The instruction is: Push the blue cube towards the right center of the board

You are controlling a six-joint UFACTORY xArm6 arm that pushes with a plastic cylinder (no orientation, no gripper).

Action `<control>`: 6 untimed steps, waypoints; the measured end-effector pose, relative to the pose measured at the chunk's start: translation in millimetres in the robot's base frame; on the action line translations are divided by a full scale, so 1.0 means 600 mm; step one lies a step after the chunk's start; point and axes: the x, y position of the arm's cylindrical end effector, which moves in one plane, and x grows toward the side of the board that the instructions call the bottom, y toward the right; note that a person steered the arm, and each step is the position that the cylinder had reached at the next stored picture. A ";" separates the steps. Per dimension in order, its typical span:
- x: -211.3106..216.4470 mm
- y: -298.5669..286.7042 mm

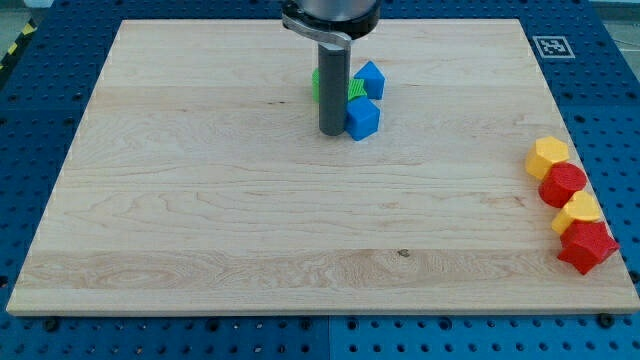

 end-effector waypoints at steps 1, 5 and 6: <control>0.000 0.009; -0.013 0.051; -0.013 0.067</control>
